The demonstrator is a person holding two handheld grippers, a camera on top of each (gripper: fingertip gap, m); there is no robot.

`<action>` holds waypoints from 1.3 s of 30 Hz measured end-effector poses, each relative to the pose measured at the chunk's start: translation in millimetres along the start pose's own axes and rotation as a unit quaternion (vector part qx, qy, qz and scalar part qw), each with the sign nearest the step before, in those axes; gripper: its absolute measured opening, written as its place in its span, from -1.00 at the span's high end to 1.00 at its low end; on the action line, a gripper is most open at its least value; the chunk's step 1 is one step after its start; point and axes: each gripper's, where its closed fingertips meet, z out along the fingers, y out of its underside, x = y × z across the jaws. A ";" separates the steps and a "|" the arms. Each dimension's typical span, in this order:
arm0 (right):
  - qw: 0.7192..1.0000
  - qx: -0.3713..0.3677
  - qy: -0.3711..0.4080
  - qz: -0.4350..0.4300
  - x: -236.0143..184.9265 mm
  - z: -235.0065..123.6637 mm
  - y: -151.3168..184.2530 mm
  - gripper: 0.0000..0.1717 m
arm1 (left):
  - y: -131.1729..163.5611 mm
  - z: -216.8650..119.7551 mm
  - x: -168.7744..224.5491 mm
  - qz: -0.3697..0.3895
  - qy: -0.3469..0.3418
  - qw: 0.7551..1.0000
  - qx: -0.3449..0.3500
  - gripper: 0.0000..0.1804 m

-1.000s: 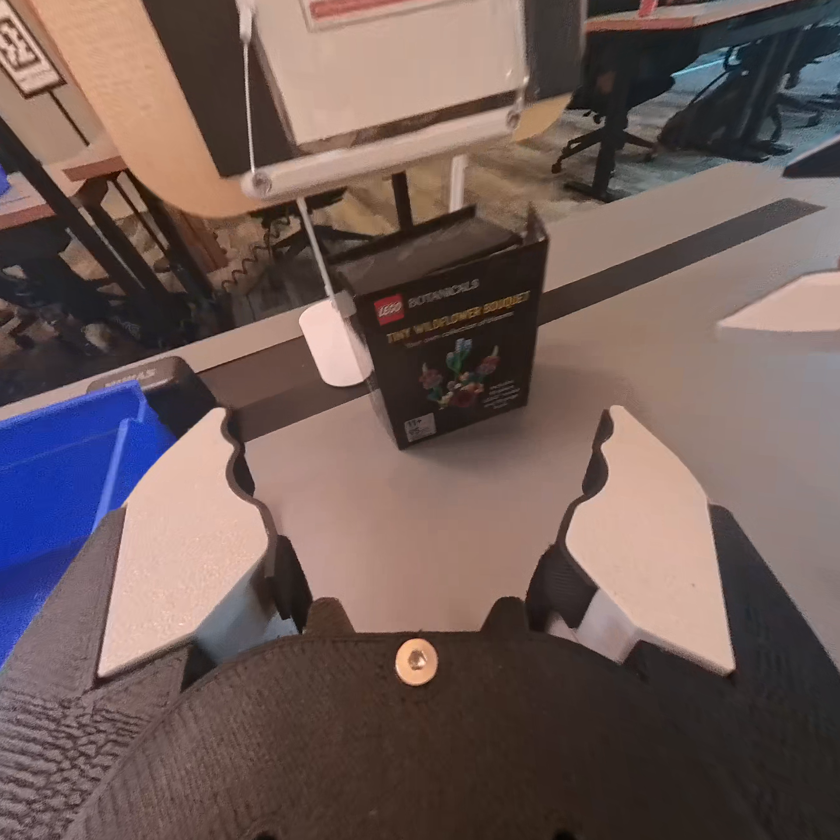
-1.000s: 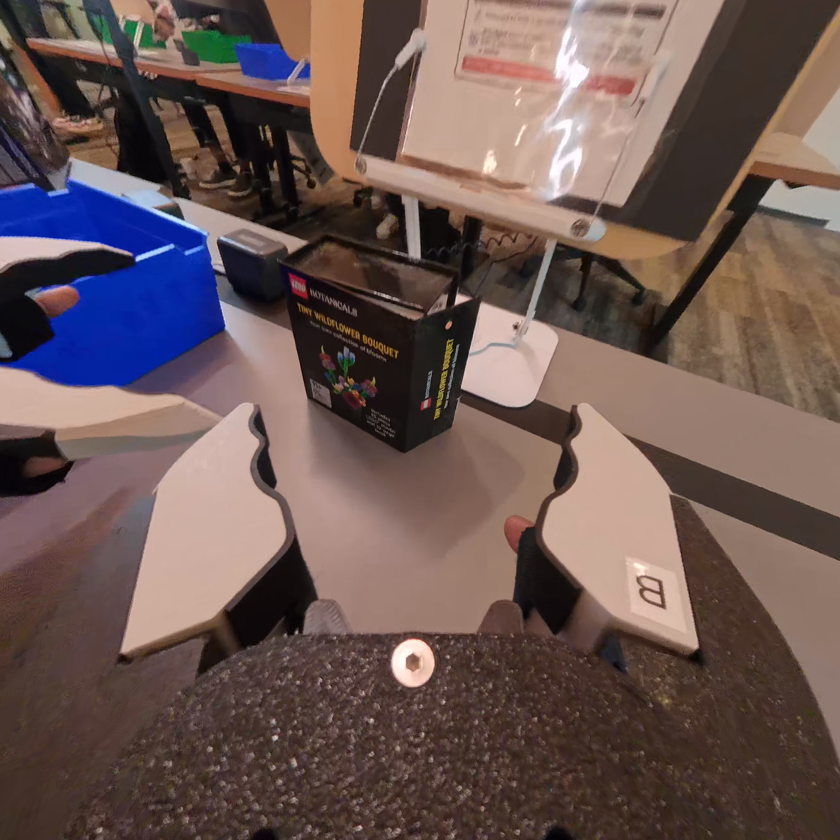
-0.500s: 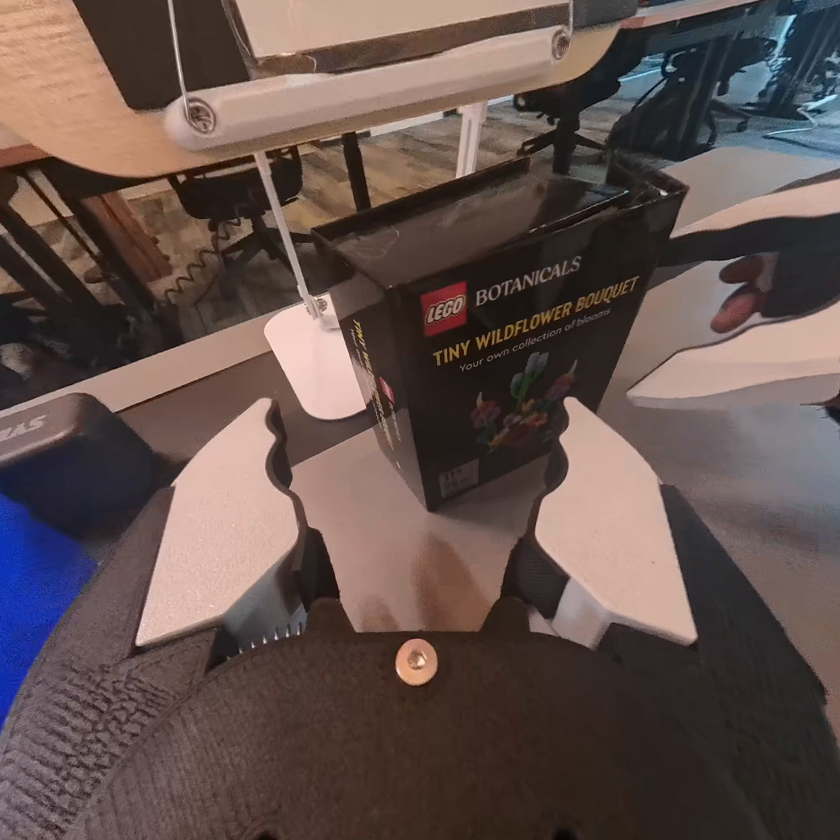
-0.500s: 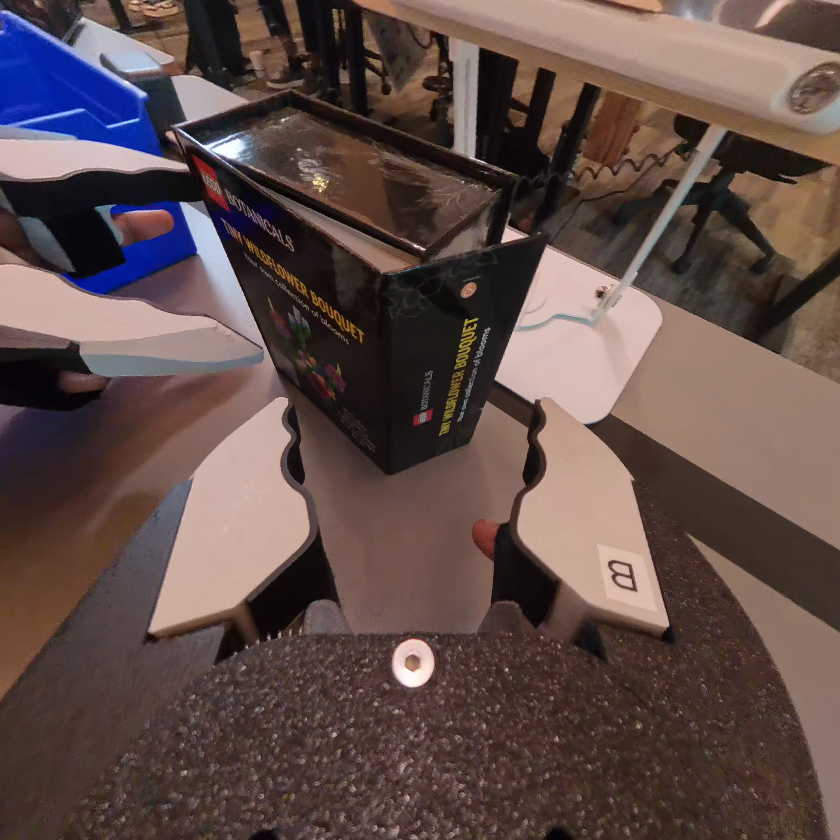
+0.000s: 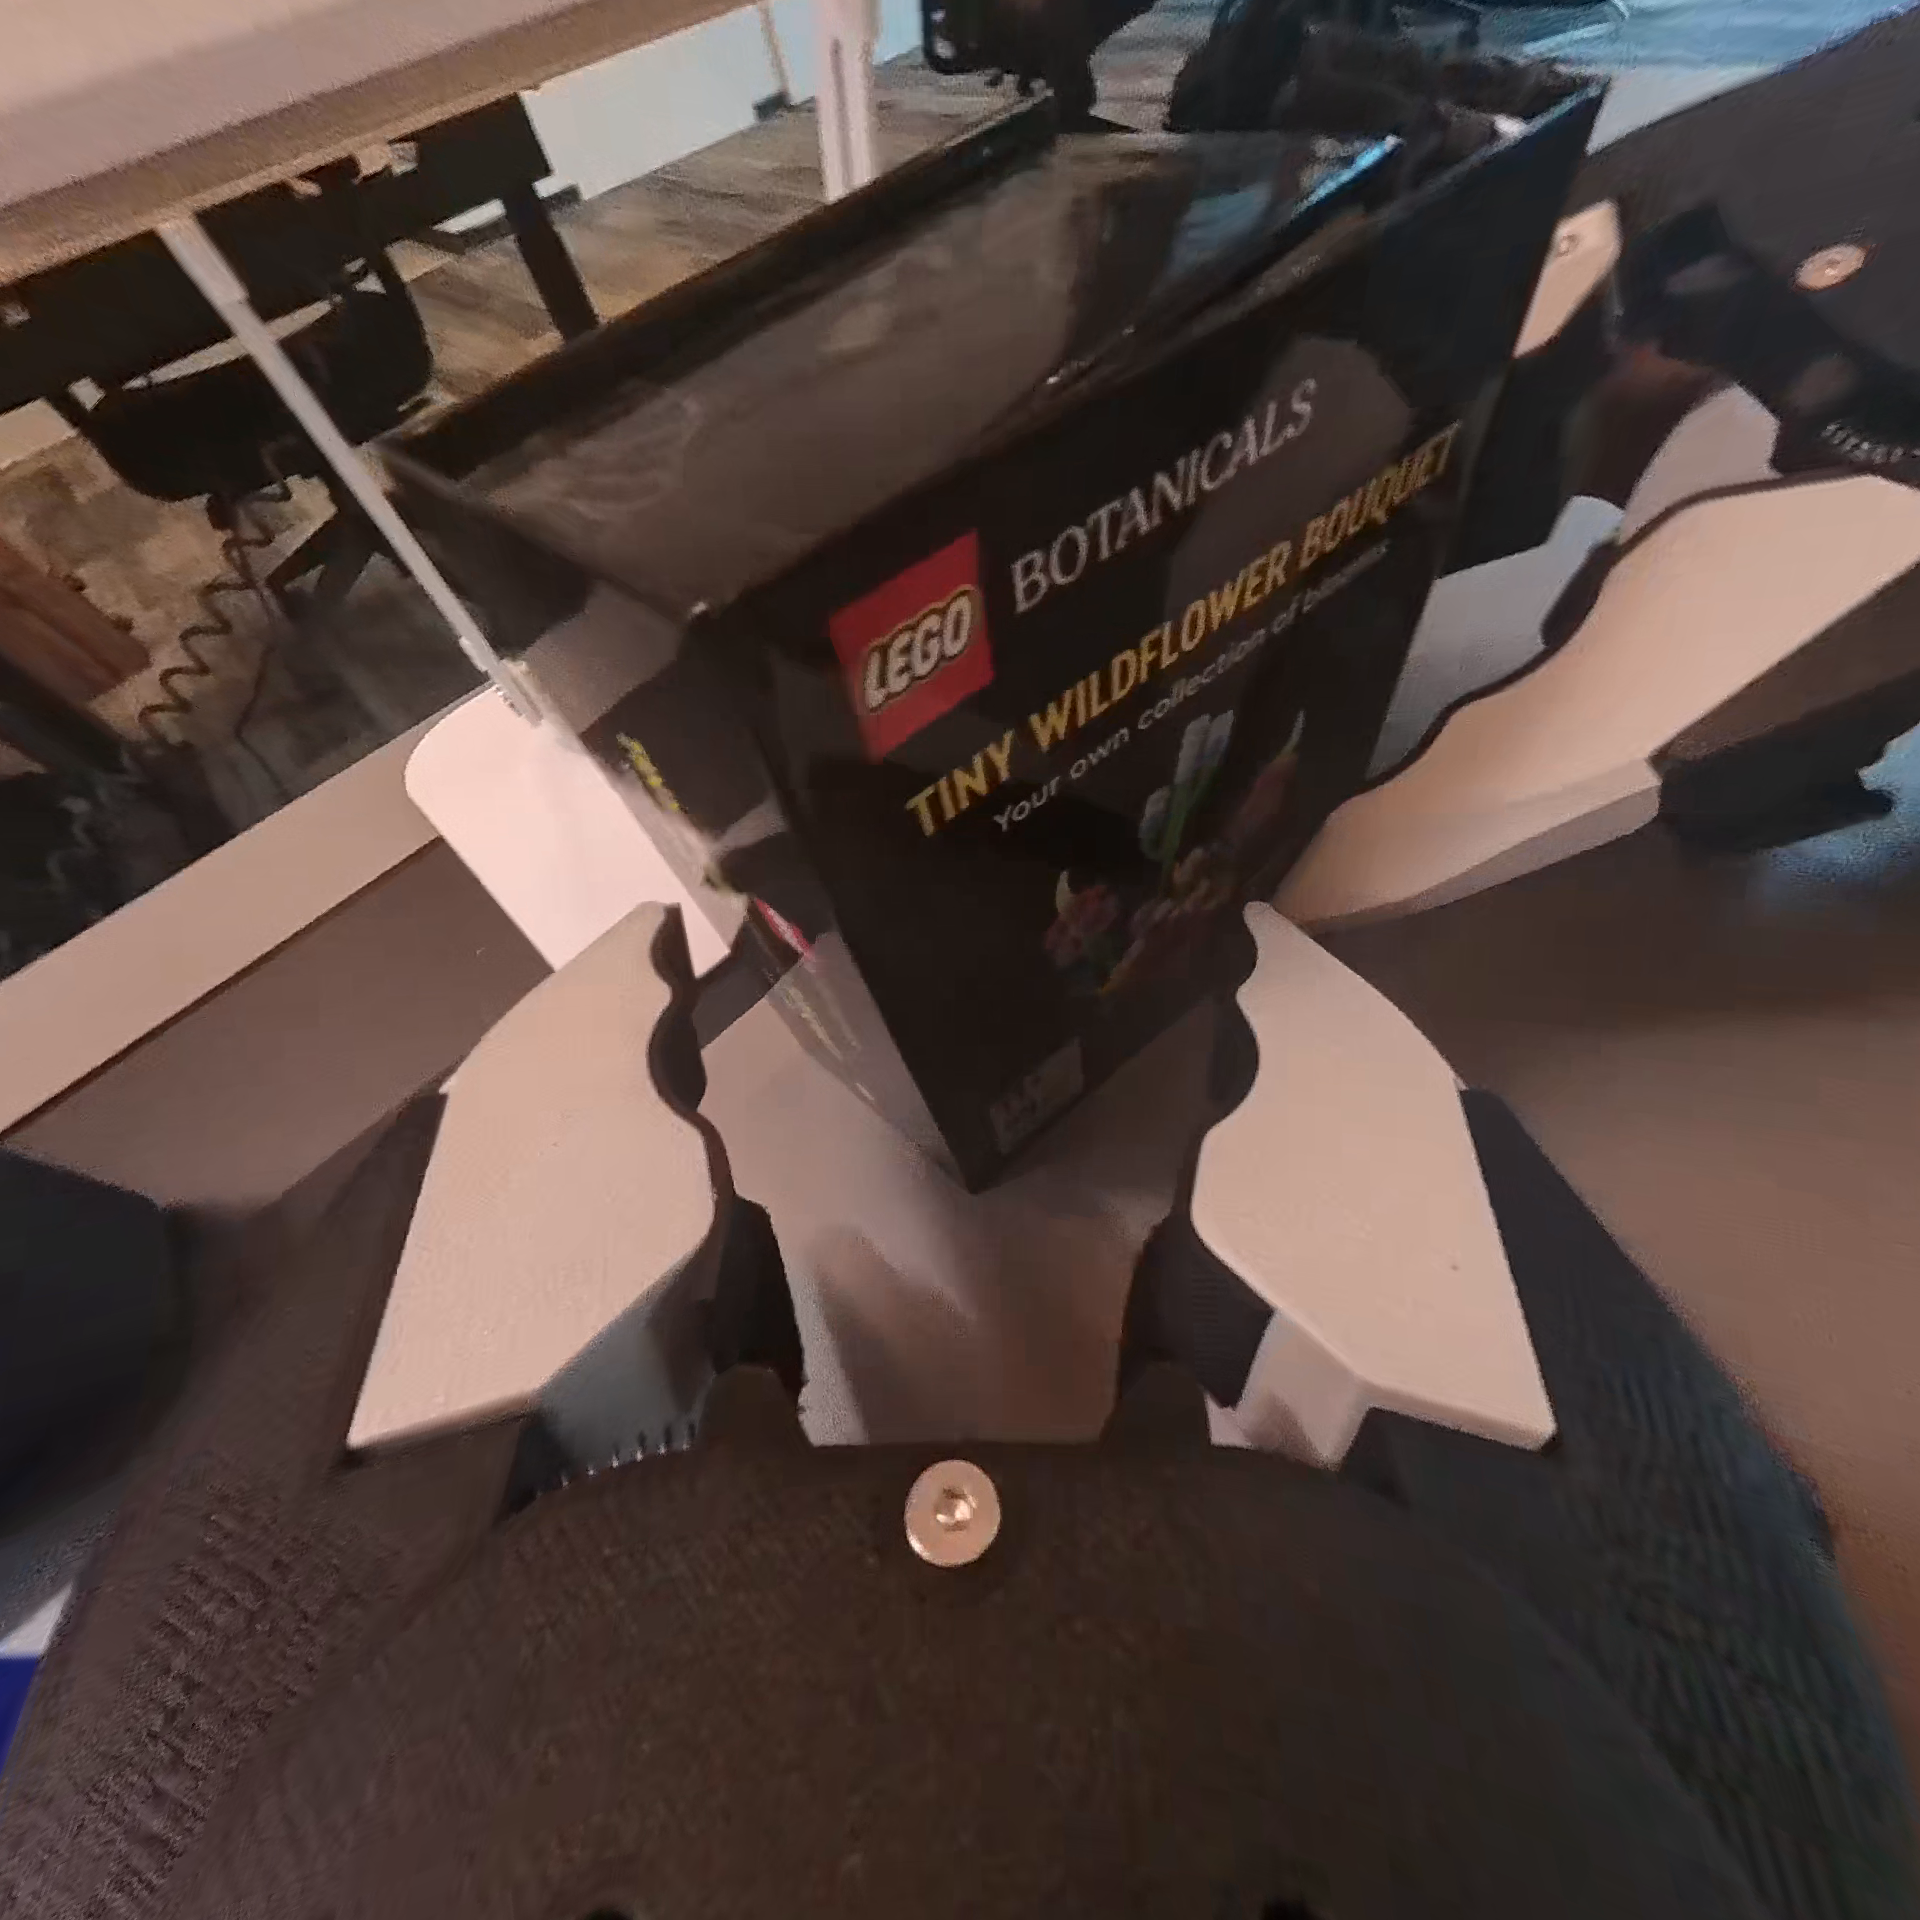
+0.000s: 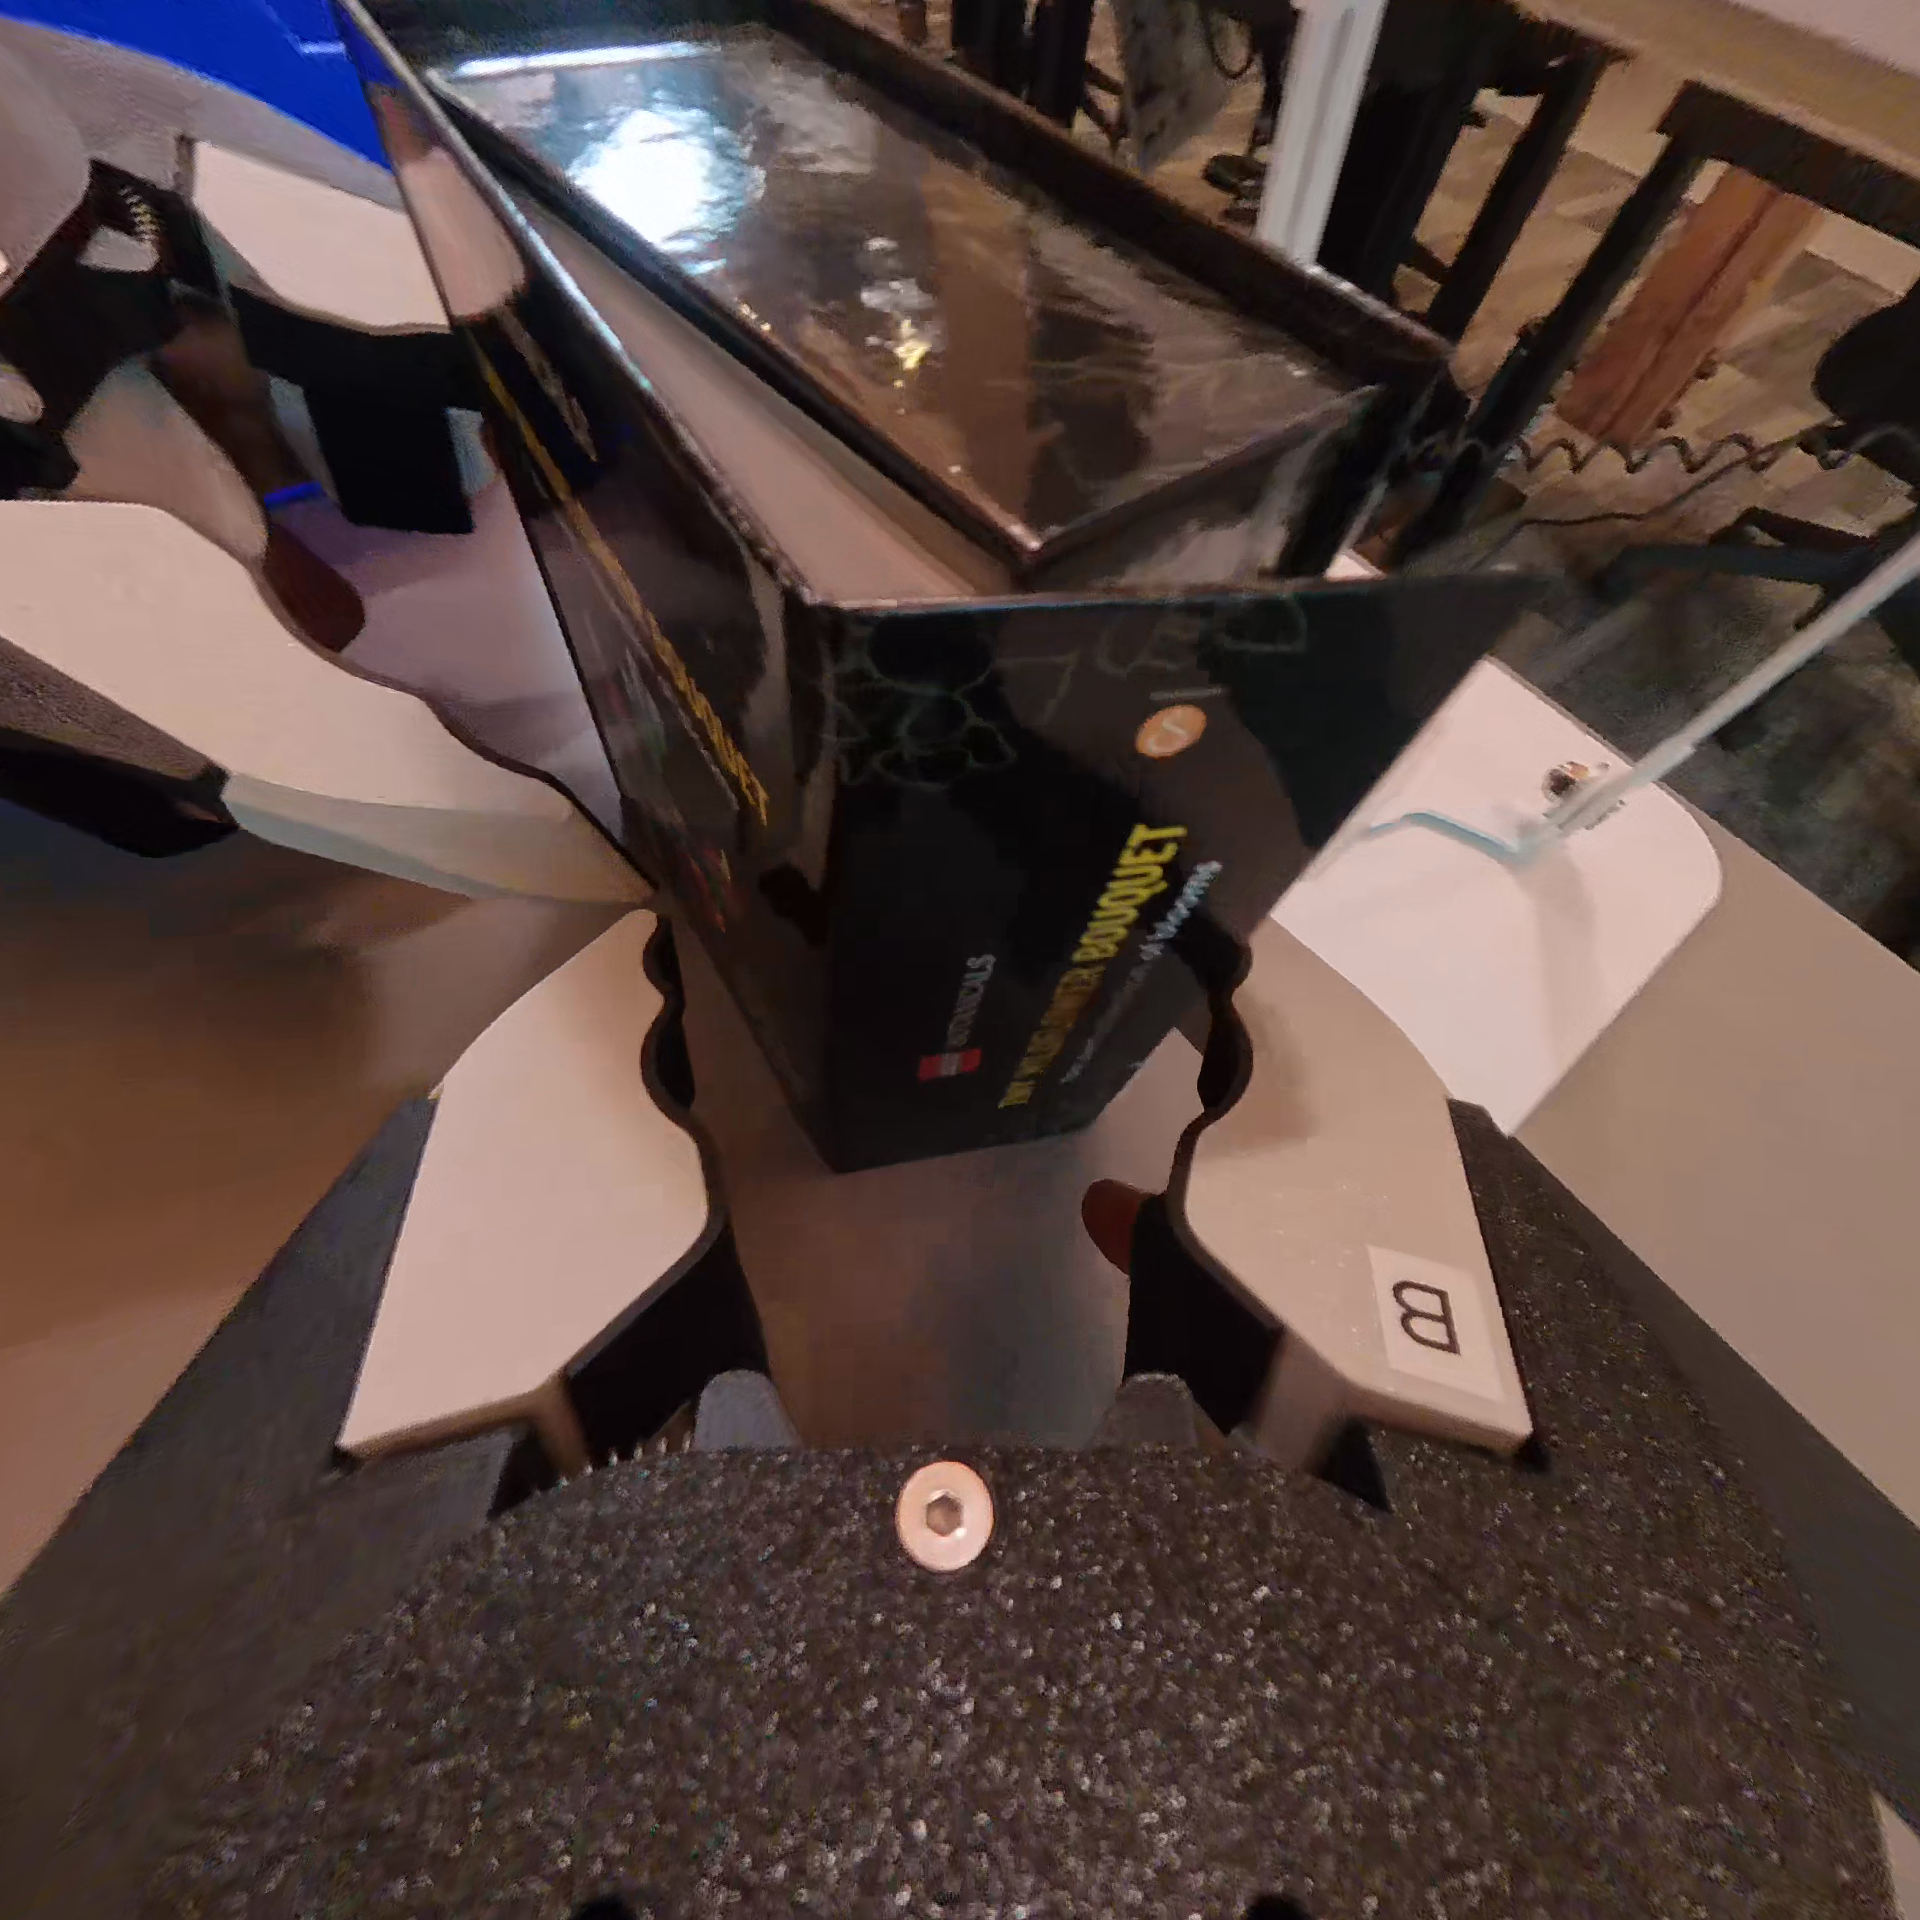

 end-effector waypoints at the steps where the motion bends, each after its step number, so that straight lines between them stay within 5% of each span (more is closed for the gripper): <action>1: 1.000 -0.005 -0.007 -0.006 -2.2 2.7 0.8 -0.10 | 0.1 2.3 -0.1 0.010 0.001 1.000 -0.002 -0.05; 4: 0.999 -0.013 -0.014 -0.034 -7.1 10.0 1.5 0.05 | 0.0 3.7 -0.3 0.032 -0.004 0.999 0.000 -0.01; 14: 0.996 -0.043 -0.039 -0.070 -27.9 -14.0 13.0 0.07 | 6.1 -24.2 30.7 0.049 -0.010 0.999 -0.005 0.08; 28: 0.985 -0.086 -0.098 -0.116 -139.0 -115.0 49.6 0.17 | 34.1 -130.9 129.4 0.093 0.084 0.992 -0.030 0.13; 33: 0.985 -0.038 -0.146 -0.078 -159.8 -130.0 46.4 -0.27 | 13.0 -148.8 138.1 0.096 0.125 0.985 0.073 -0.12; 39: 0.984 0.027 -0.141 -0.106 -160.4 -119.0 20.8 -0.22 | 4.7 -141.7 139.3 0.062 0.212 0.972 0.084 -0.02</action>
